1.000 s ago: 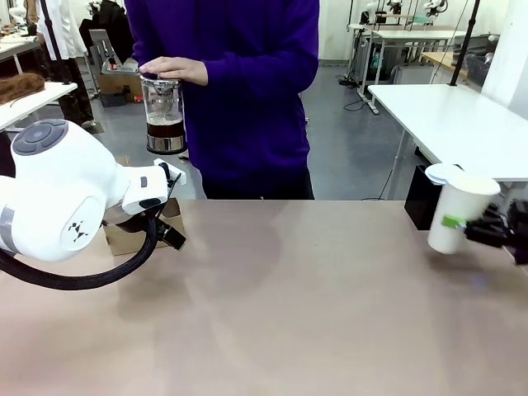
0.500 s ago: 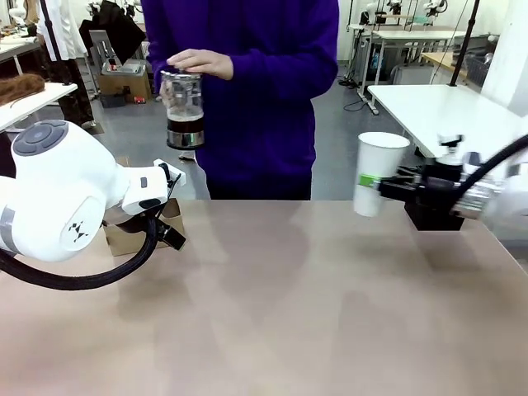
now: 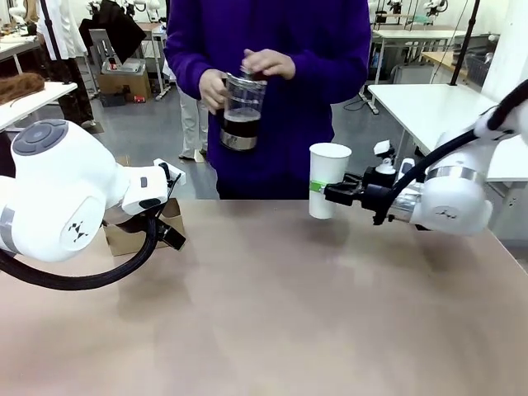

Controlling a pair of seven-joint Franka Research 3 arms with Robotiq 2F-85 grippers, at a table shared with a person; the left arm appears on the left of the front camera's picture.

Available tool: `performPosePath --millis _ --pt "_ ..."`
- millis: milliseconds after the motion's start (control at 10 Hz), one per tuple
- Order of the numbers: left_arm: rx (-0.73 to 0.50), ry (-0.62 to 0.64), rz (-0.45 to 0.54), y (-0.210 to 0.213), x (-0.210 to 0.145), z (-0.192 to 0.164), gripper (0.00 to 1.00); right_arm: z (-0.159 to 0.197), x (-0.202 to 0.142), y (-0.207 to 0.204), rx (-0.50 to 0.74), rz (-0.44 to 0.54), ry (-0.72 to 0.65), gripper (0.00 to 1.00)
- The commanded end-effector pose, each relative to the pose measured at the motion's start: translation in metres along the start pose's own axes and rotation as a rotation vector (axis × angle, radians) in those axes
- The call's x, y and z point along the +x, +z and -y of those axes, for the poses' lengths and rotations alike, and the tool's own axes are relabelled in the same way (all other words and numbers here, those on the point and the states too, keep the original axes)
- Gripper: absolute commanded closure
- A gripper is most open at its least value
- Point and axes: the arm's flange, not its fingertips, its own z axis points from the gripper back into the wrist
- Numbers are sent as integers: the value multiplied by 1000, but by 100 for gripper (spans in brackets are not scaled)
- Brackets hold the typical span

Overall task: Pour a drink into a cup and package it in a carrier.
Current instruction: Pick up the 600 ml Paper Cup and place it in the middle top area of the table, then when a person places the Paper Cup Lid on the 600 ml Paper Cup , lift the 600 ml Paper Cup.

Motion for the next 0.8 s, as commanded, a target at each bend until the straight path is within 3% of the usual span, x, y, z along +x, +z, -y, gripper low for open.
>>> performPosePath --millis 0,700 --pt "-2 2 1 0 0 0 0 13 -9 -12 -42 21 58 20" --pt "-2 2 1 0 0 0 0 13 -16 -7 -10 0 23 20"
